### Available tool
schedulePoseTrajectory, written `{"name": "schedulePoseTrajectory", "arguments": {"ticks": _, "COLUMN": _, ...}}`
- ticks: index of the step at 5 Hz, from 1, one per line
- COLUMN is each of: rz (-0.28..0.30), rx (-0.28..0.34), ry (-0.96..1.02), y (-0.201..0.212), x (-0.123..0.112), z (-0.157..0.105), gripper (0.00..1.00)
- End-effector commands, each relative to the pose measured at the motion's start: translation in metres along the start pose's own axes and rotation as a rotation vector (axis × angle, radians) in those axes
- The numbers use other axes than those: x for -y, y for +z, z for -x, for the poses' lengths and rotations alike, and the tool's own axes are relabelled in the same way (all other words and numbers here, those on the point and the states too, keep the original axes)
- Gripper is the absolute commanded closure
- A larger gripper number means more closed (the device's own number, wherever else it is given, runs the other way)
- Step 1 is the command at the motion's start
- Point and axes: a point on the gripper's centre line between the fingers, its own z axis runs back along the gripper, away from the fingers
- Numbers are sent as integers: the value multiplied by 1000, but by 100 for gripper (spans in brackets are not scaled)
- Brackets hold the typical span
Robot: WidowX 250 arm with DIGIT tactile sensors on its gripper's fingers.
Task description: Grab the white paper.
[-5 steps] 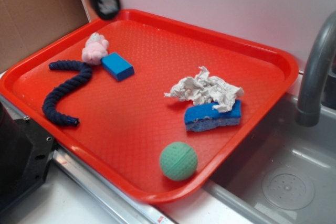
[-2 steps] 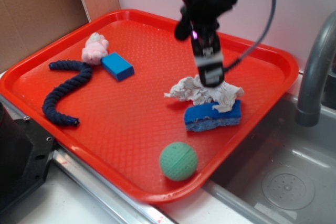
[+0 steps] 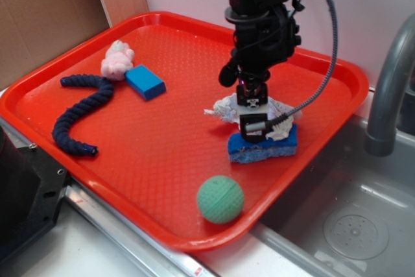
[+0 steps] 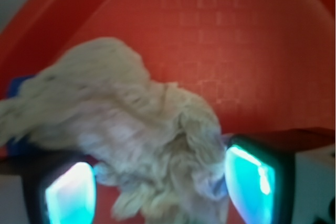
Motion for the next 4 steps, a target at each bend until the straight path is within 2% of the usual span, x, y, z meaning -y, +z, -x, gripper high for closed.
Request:
{"name": "schedulePoseTrajectory", "arguments": {"ticks": 1, "rz": -37, "rx": -11, "ry": 89, "y": 15, "x": -21, "z": -13, "gripper": 100}}
{"name": "schedulePoseTrajectory", "arguments": {"ticks": 2, "rz": -134, "rx": -52, "ry": 119, "y": 10, "x": -16, "z": 9, "gripper": 100}}
{"name": "schedulePoseTrajectory", "arguments": {"ticks": 3, "rz": -194, "rx": -35, "ry": 197, "y": 38, "x": -21, "z": 32, "gripper": 100}}
{"name": "schedulePoseTrajectory", "arguments": {"ticks": 4, "rz": -212, "rx": 25, "ry": 340, "y": 80, "x": -28, "z": 71, "gripper": 100}}
